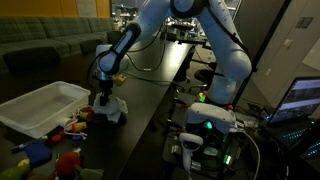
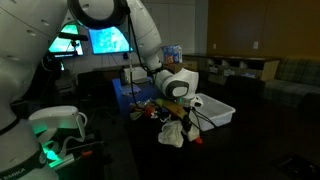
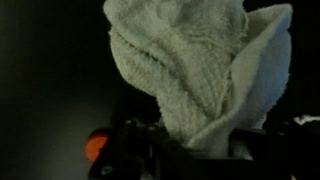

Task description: Use the towel to push all contents to the left

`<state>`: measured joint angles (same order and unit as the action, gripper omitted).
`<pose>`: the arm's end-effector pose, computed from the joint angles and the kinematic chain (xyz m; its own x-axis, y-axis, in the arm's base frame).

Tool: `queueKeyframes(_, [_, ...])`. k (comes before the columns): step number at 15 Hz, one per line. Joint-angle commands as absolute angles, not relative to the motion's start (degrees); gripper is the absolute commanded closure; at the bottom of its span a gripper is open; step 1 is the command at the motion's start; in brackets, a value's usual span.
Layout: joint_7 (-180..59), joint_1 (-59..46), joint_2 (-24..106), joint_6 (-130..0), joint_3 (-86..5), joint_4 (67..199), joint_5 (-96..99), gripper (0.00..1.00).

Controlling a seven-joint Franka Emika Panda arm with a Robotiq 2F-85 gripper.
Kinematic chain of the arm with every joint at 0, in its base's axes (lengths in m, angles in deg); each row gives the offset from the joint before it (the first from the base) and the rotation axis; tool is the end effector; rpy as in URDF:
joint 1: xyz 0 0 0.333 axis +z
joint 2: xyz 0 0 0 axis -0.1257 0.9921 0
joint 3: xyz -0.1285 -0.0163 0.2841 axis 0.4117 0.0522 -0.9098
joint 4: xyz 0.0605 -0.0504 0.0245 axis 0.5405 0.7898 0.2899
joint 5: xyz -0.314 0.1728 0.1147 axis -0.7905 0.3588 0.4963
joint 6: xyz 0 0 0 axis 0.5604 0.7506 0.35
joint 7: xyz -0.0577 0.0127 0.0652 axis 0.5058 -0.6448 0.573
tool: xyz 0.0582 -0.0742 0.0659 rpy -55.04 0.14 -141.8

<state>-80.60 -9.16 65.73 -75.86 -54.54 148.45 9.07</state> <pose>0.6049 0.0851 0.1276 0.9525 0.3043 -0.0150 0.2974 -0.9394 -0.1705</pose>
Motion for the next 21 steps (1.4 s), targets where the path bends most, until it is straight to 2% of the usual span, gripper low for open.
queueKeyframes(1, [-74.9,-9.5,62.6,-82.2,-50.6,153.2,9.6,0.99])
queueKeyframes(9, [-58.8,-5.5,66.8,-91.0,-39.5,151.2,7.6,0.99])
queueKeyframes(21, [-40.0,5.2,85.5,-86.7,-29.2,130.2,6.2,0.99])
